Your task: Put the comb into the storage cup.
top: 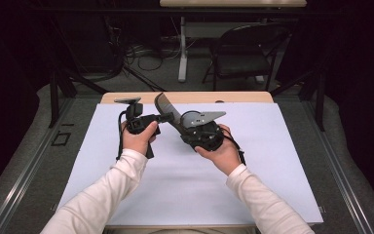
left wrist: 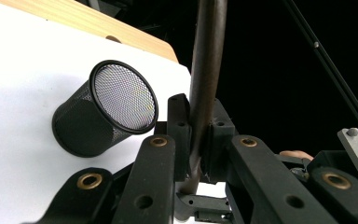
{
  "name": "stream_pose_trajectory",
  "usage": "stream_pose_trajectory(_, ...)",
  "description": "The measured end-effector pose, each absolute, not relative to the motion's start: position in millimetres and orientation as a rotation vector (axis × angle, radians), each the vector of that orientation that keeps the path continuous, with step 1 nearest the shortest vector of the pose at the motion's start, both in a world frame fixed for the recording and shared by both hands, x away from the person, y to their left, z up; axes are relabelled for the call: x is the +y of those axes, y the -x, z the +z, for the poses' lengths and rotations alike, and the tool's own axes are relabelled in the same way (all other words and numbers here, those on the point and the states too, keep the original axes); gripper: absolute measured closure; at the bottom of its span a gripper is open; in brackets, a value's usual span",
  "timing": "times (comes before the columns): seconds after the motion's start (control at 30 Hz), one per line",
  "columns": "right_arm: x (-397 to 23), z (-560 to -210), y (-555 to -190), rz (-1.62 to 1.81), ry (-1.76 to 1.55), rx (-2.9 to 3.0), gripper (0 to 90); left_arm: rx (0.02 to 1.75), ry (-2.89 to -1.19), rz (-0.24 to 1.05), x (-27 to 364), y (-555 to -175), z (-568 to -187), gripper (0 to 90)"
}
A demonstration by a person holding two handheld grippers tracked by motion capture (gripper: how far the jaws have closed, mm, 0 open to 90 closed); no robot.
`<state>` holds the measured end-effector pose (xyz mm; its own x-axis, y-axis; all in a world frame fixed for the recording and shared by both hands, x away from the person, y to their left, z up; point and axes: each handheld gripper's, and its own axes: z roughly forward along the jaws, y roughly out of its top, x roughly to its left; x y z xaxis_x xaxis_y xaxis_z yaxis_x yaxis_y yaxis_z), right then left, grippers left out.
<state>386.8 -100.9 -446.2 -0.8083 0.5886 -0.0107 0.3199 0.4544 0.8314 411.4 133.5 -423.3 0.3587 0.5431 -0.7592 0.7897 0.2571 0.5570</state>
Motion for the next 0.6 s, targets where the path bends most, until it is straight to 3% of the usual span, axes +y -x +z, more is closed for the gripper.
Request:
stream_pose_trajectory(0.17,-101.1,-446.4,-386.5,1.296,-0.777,2.41,67.2,1.305,-1.415,-0.249,132.1,-411.3,-423.6,84.0)
stream_pose_trajectory(0.6,-100.9,-445.0,-385.2,1.312,-0.799,2.375,43.6,1.289,-1.424,-0.226,131.0,-410.6,-423.2,84.0)
